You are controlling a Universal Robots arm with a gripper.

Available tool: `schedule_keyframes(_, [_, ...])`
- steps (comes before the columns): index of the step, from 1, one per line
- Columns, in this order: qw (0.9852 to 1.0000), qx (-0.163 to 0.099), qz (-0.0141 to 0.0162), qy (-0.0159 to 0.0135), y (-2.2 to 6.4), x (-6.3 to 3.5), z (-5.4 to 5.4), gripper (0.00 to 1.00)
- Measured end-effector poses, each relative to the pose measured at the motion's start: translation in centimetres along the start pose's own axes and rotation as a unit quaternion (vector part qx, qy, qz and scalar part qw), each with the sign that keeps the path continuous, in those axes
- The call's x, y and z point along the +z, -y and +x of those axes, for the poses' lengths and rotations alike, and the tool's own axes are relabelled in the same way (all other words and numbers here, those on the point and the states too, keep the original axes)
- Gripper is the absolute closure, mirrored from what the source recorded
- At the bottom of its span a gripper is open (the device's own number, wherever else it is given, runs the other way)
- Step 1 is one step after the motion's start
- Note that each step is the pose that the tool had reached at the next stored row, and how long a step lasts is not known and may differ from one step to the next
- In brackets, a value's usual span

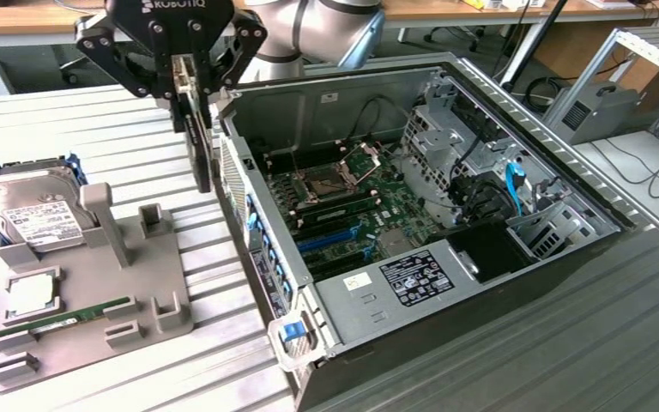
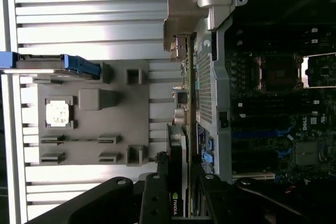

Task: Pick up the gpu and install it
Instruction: 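Pick up the gpu and move the gpu toward the slot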

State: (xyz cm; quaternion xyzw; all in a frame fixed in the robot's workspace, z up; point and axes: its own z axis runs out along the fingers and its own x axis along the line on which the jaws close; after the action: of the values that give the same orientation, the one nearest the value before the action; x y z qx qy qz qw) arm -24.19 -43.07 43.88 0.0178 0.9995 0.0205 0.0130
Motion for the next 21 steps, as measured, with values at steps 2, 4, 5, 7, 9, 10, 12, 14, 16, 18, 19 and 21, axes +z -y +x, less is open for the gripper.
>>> schedule_keyframes(2, [1.0,0.0,0.0,0.0,-0.03,0.03,-0.8,0.73])
schedule_keyframes(4, [1.0,0.0,-0.0001,0.0,-0.04,0.04,-1.2,0.73])
schedule_keyframes(5, [1.0,0.0,-0.0001,0.0,-0.05,0.04,-1.4,0.73])
schedule_keyframes(7, [1.0,0.0,-0.0003,0.0,-0.07,0.05,-1.8,0.73])
schedule_keyframes(9, [1.0,0.0,-0.0004,0.0,-0.08,0.06,-2.3,0.73])
schedule_keyframes(10, [1.0,0.0,-0.0005,0.0,-0.09,0.07,-2.4,0.73])
schedule_keyframes(12, [1.0,0.0,-0.0006,0.0,-0.1,0.07,-2.9,0.73])
schedule_keyframes(14, [1.0,0.0,-0.0009,0.0,-0.12,0.09,-3.5,0.73])
schedule_keyframes(16, [1.0,0.0,-0.0011,0.0,-0.14,0.11,-3.9,0.73])
schedule_keyframes(18, [1.0,0.0,-0.0014,0.0,-0.15,0.12,-4.4,0.73])
schedule_keyframes(19, [1.0,0.0,-0.0016,0.0,-0.17,0.13,-4.7,0.73])
schedule_keyframes(21, [1.0,0.0,-0.0019,0.0,-0.18,0.14,-5.2,0.73])
